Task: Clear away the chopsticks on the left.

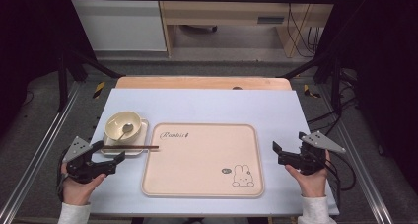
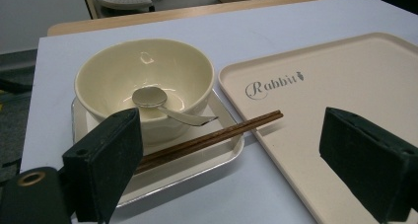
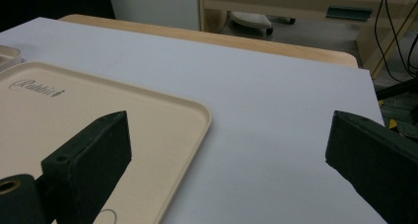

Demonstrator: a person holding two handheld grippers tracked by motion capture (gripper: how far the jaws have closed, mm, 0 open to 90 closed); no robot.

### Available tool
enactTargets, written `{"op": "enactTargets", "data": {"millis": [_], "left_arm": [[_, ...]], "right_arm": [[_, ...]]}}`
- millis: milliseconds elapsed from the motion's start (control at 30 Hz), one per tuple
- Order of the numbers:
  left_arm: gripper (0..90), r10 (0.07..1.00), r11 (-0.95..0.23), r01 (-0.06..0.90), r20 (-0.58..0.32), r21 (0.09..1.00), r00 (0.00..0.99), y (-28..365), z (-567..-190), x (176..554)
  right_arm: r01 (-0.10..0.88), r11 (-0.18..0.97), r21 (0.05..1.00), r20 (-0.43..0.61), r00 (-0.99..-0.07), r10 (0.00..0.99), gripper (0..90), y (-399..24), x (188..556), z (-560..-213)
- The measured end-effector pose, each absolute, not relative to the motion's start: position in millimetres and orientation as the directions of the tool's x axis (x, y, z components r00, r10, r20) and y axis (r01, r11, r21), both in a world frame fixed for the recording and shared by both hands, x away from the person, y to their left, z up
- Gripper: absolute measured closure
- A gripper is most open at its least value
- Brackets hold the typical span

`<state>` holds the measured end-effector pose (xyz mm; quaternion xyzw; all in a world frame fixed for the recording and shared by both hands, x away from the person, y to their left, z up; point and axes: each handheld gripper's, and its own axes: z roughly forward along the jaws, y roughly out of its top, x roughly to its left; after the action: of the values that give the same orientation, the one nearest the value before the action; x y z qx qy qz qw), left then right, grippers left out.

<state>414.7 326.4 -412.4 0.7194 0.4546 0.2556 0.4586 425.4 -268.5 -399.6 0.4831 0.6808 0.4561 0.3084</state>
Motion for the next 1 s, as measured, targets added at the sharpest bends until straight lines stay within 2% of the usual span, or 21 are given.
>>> {"op": "enactTargets", "data": {"millis": [1000], "left_arm": [[19.1, 0.831, -0.334, 0.474, 0.017, 0.815, 0.556, 339.0, -428.5, 425.3]], "right_arm": [[0.399, 0.155, 0.904, 0.004, -0.371, 0.929, 4.8, -251.8, 424.4, -400.8]]}}
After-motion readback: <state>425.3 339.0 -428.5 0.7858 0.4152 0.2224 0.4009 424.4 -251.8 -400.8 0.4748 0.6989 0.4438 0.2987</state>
